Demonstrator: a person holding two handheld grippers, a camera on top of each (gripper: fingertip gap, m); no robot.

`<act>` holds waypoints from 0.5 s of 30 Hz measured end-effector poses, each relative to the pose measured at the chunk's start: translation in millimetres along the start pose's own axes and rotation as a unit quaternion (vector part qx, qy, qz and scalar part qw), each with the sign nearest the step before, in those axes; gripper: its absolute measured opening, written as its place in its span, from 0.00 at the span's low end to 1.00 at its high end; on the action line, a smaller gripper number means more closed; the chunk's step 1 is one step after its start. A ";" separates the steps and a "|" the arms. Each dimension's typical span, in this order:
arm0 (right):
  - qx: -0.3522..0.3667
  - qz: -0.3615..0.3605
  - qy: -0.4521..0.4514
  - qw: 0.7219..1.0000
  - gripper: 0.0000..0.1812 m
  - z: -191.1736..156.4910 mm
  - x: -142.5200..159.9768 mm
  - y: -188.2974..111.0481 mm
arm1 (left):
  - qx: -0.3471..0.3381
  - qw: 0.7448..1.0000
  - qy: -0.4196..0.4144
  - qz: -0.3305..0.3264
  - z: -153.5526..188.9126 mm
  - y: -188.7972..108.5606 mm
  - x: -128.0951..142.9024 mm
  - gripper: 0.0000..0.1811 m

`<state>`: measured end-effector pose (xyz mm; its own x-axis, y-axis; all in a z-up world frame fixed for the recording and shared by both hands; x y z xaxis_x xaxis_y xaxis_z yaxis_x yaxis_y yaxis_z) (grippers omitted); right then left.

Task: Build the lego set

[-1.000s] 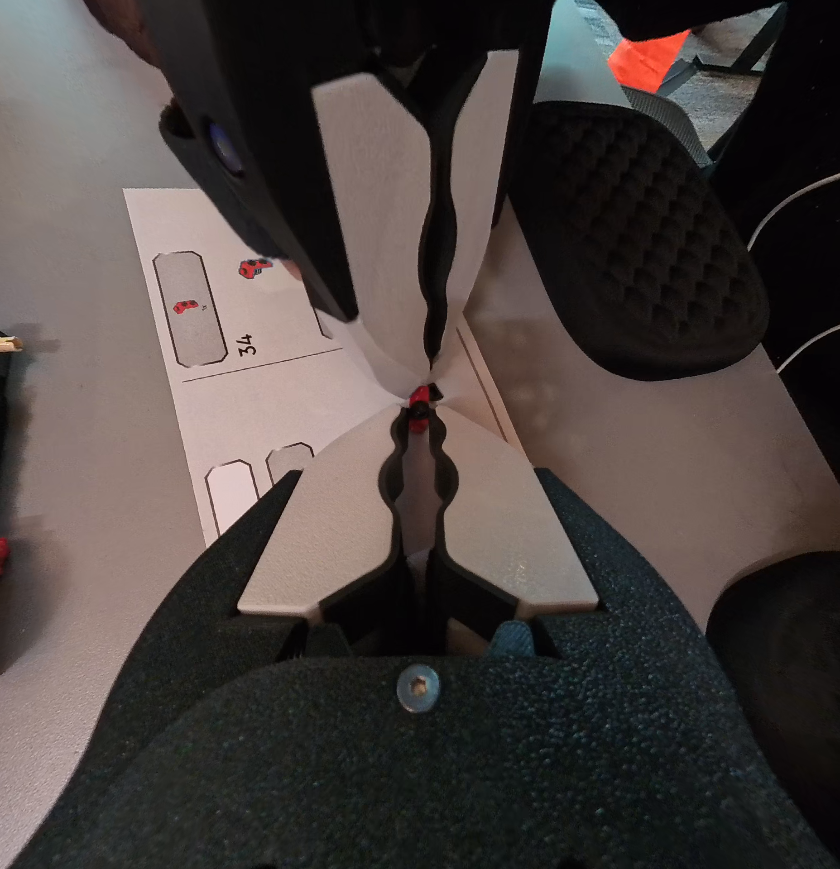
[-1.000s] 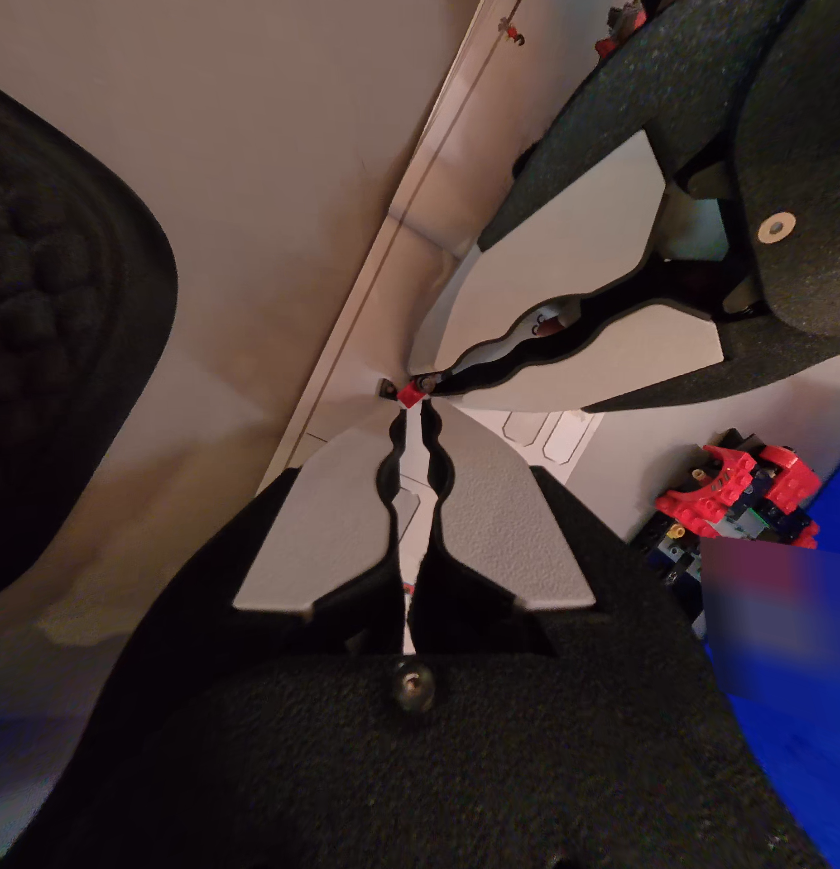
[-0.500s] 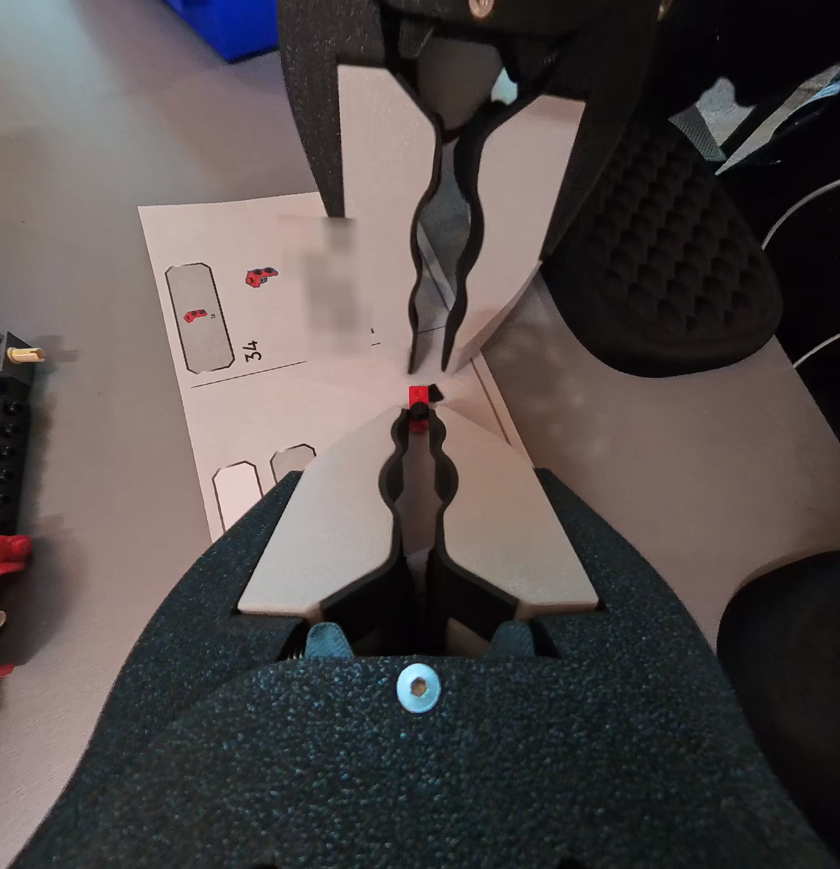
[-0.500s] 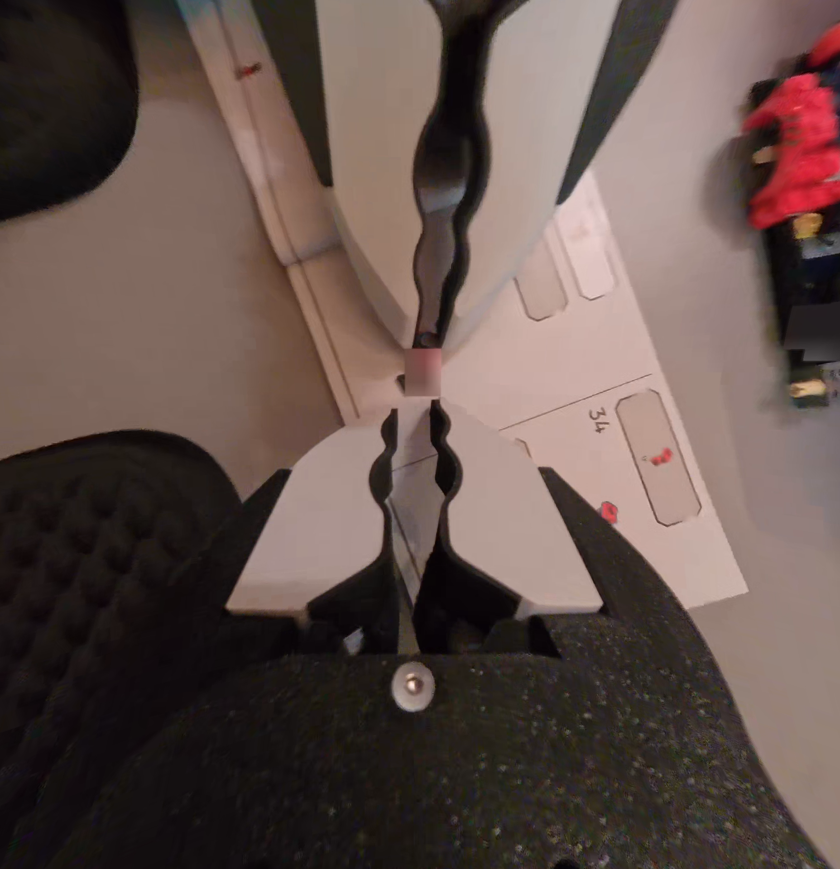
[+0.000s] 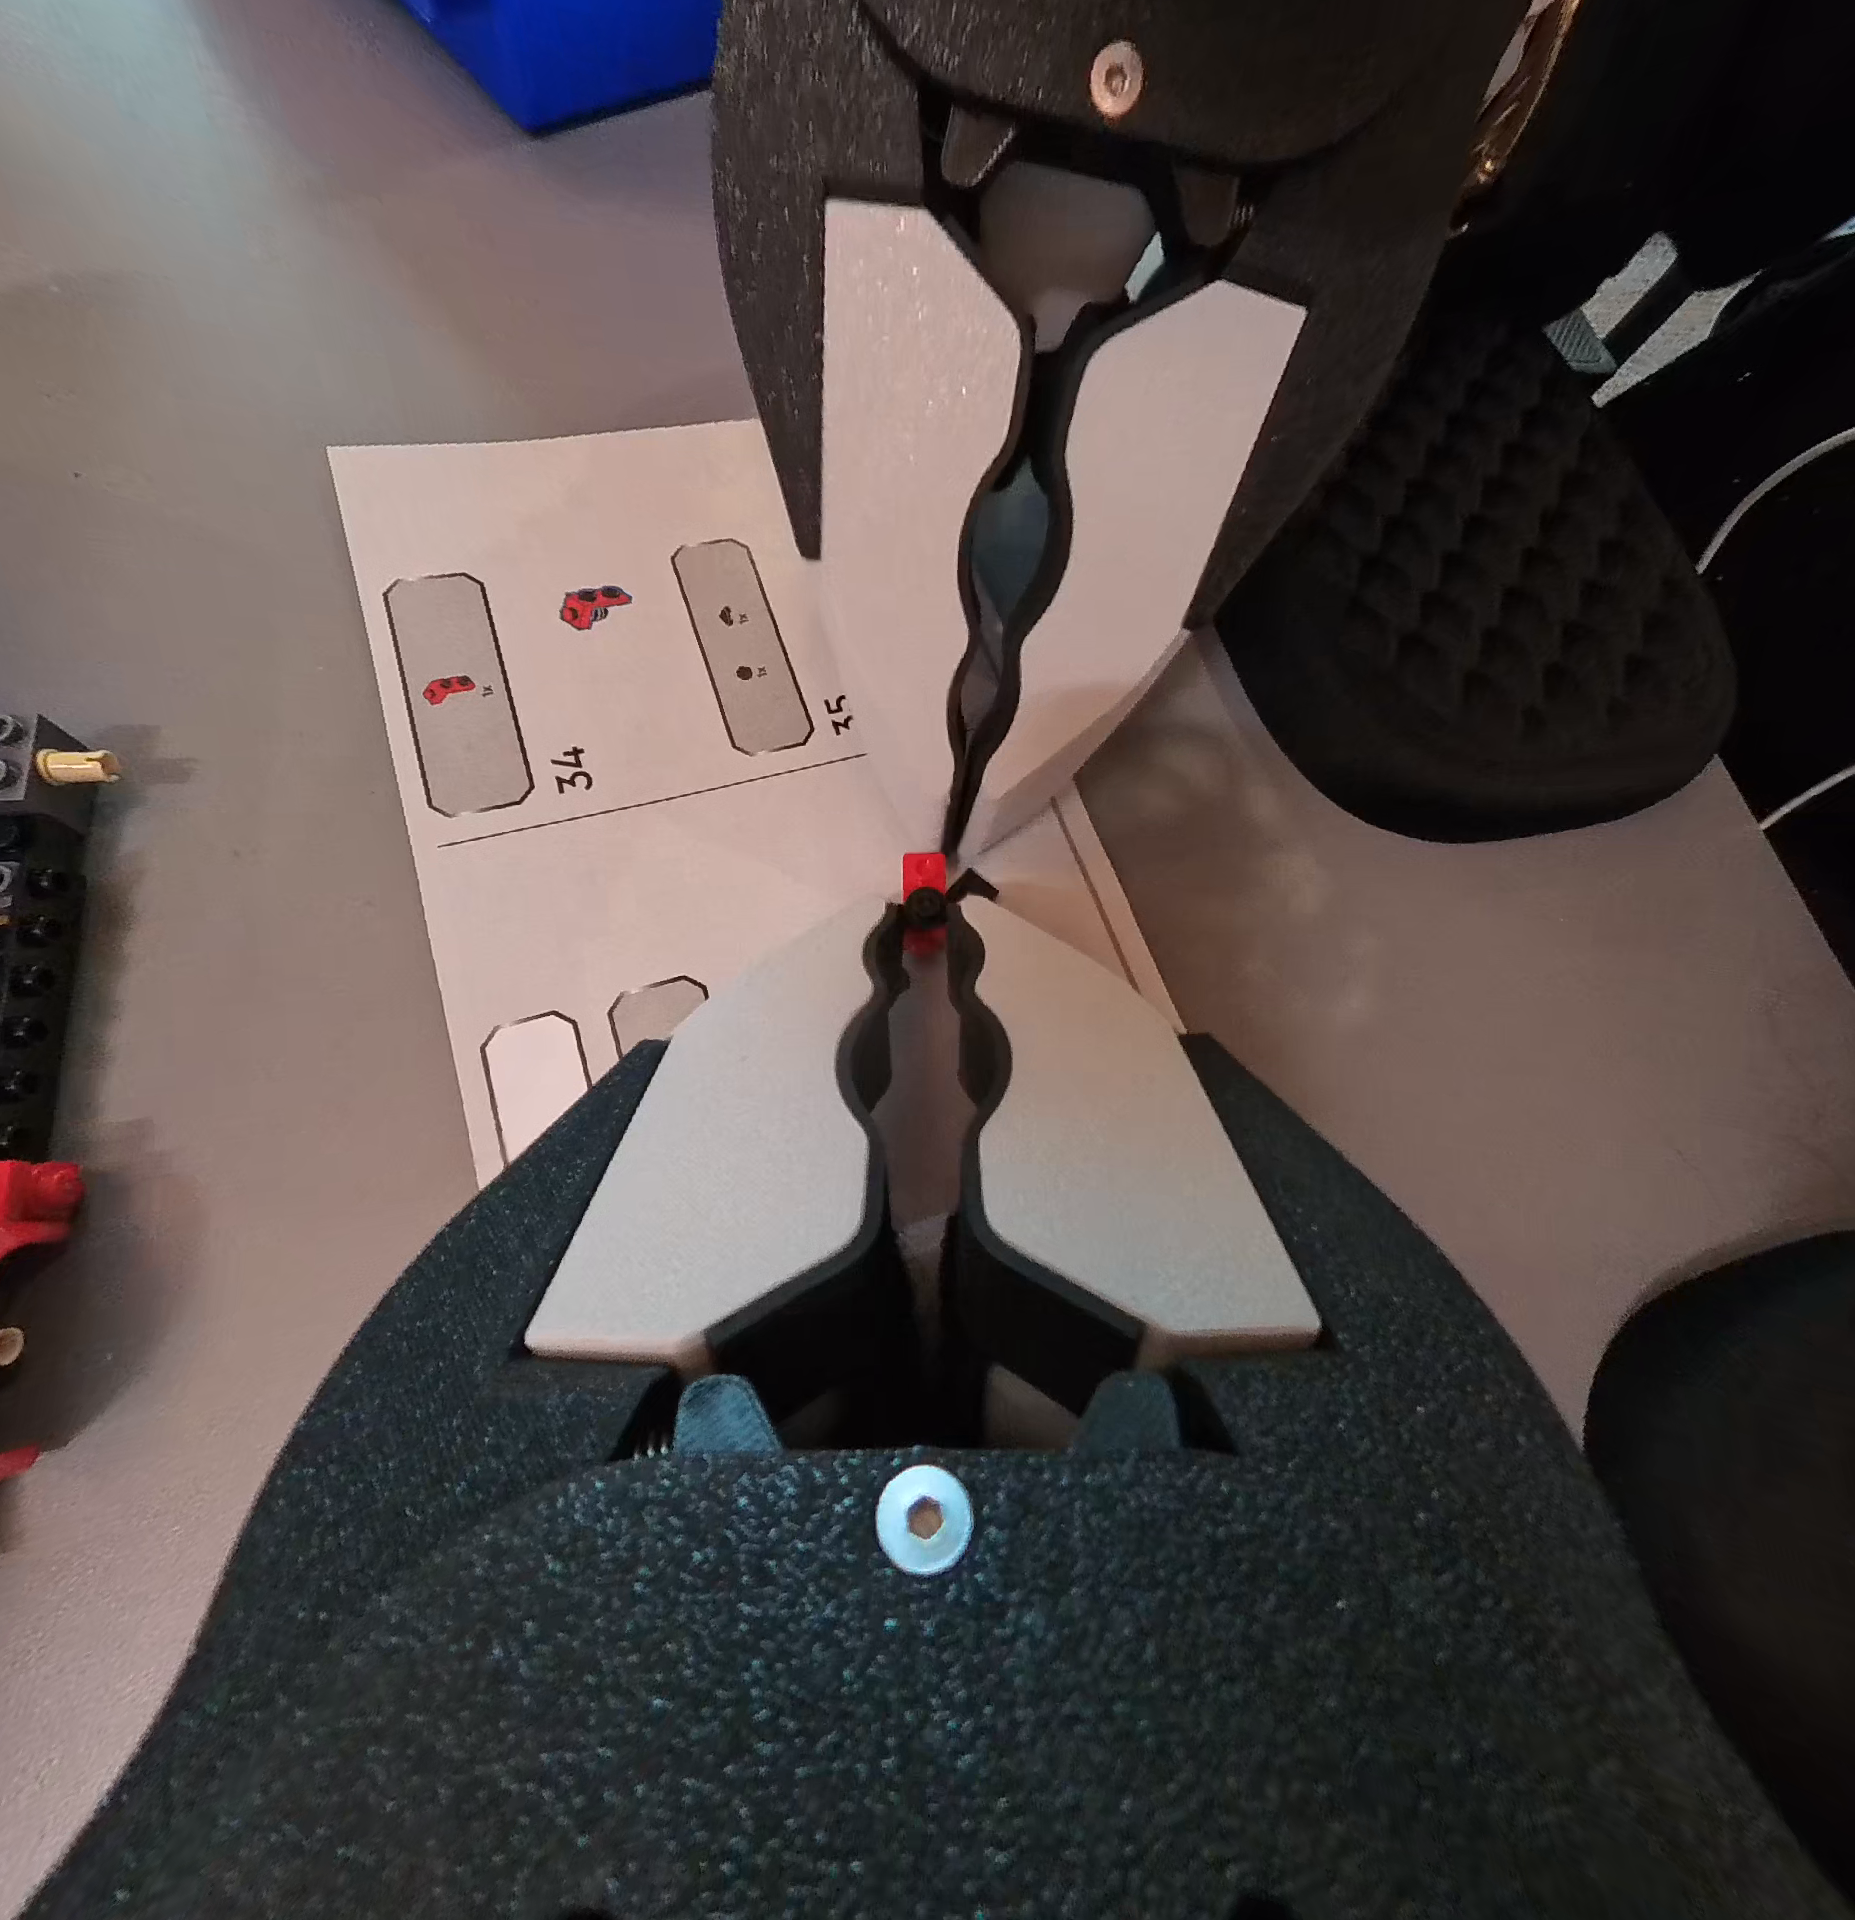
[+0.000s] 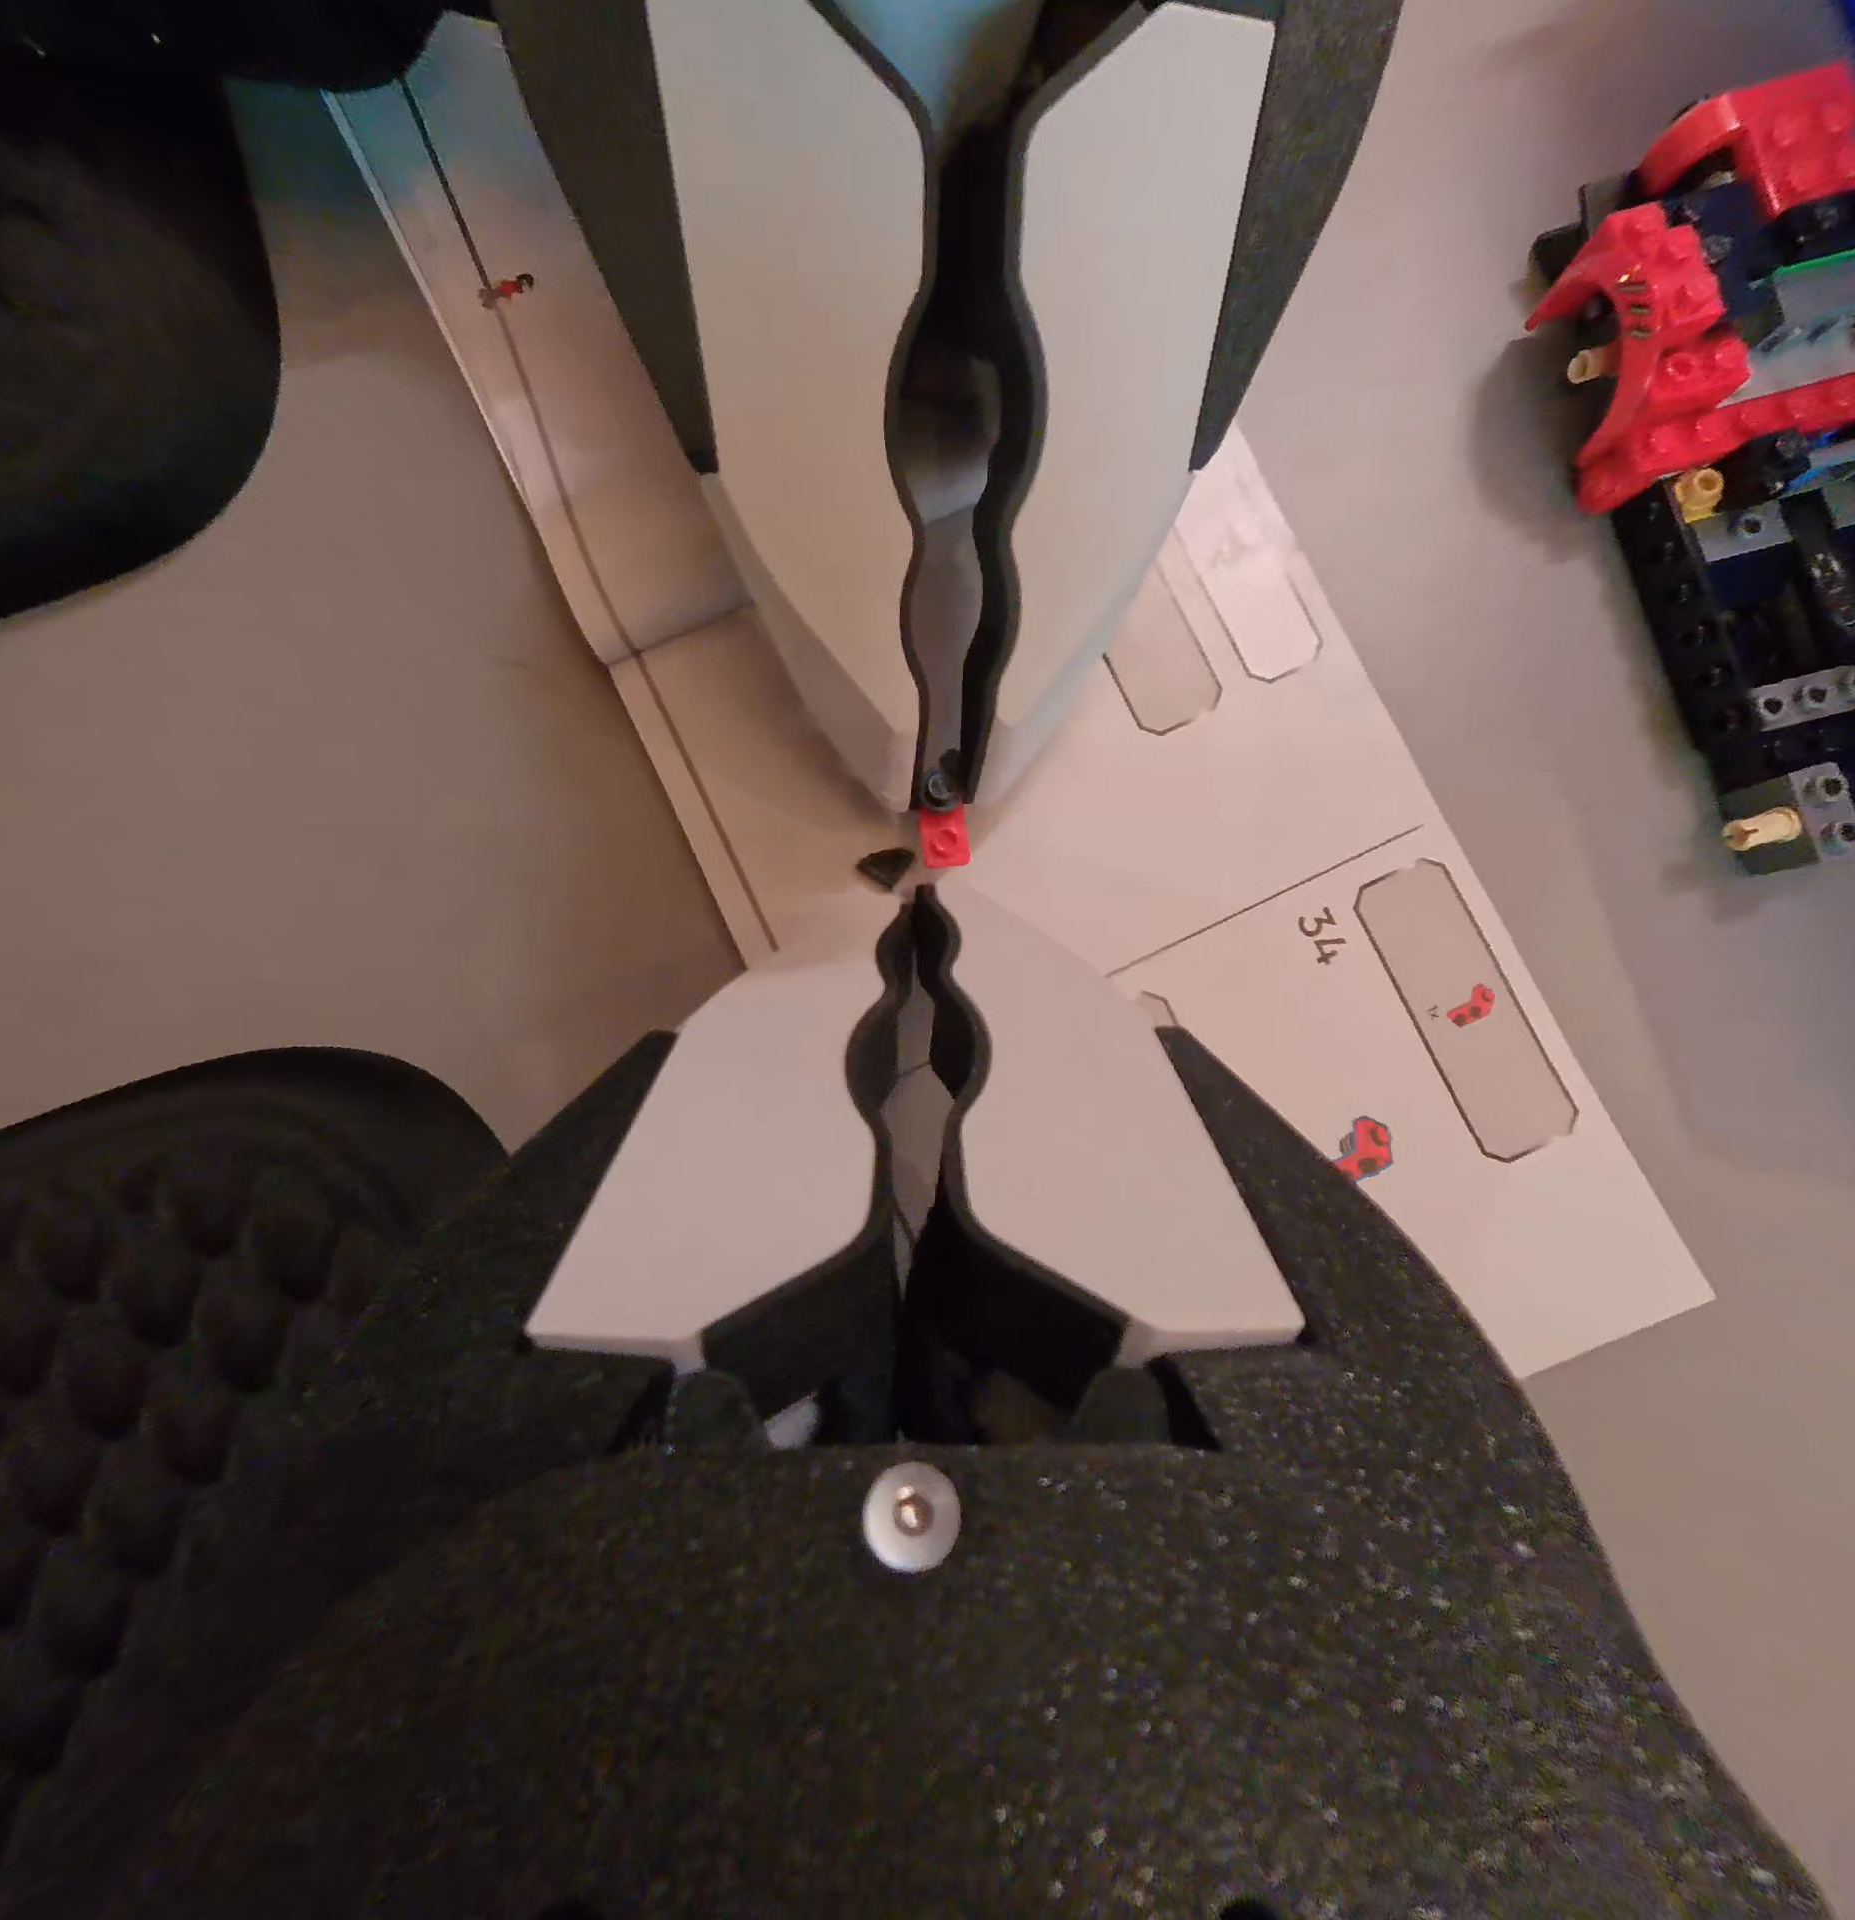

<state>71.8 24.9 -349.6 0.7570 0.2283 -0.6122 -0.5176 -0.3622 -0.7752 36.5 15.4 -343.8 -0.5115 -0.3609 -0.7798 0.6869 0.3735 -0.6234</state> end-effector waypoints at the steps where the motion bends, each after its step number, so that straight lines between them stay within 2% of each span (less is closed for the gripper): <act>1: 0.002 -0.002 0.002 1.000 0.00 0.6 0.8 -1.2 | 0.000 1.000 0.000 -0.002 0.1 0.3 0.4 0.04; 8: -0.019 0.036 0.065 0.997 0.10 -3.4 -5.3 1.3 | -0.010 0.999 -0.023 0.034 -6.0 -6.6 -6.3 0.04; 15: 0.007 0.031 0.043 0.999 0.04 -1.5 -4.8 5.3 | -0.015 0.998 -0.037 0.046 -9.3 -8.9 -8.5 0.04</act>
<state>66.0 20.6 -350.5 0.7545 0.1279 -0.6437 -0.5695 -0.3600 -0.7390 30.0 23.1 -332.2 -0.4072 -0.3850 -0.8282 0.7134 0.4321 -0.5516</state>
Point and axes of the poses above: each gripper's, where its closed fingertips meet, y out along the fingers, x out of its underside, z = x × y across the jaws, the point moved 2 cm from there along -y, back along the fingers, and after that the axes turned 10 degrees about -x, right-handed, at the moved point
